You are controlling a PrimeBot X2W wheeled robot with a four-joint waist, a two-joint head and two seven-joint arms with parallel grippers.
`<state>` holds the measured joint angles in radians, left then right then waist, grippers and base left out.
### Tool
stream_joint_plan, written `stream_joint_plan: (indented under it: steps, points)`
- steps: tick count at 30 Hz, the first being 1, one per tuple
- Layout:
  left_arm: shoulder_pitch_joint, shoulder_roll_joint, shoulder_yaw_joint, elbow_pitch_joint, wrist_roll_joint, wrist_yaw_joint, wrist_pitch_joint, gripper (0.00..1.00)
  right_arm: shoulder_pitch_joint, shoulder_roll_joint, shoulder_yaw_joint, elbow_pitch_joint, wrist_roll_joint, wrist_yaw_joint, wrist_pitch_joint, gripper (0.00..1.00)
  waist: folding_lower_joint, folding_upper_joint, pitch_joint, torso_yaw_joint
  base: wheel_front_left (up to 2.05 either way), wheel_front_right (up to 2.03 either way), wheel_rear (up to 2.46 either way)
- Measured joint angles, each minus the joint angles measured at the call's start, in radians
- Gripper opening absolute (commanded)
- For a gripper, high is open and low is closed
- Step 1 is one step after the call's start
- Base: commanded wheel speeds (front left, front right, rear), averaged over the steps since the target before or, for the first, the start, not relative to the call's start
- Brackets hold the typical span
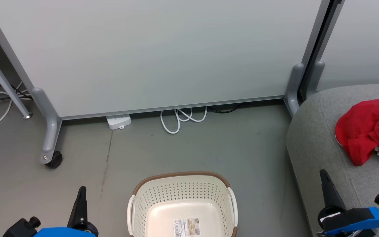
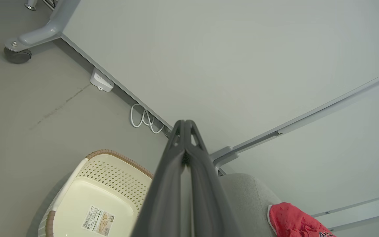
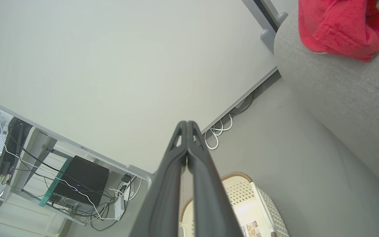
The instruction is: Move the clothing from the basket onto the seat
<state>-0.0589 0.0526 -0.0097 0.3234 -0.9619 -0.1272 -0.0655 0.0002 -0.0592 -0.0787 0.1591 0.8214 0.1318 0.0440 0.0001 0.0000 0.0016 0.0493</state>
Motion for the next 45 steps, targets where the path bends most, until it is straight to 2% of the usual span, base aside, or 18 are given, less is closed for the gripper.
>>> stream_joint_plan:
  steps: [20, 45]
  points:
    - [-0.009, -0.001, 0.037, -0.024, -0.21, 0.0, 0.056, 0.0, -0.031, 0.002, -0.012, 0.028, 0.253, 0.0, 0.023, 0.0, 0.0, 0.0, 0.0, -0.013, 0.0, 0.0, 0.0]
    - [-0.026, -0.002, 0.076, -0.049, -0.421, 0.0, 0.117, 0.0, -0.064, 0.005, -0.023, 0.056, 0.511, 0.0, 0.045, 0.0, 0.0, 0.0, 0.001, -0.028, 0.0, 0.0, 0.0]
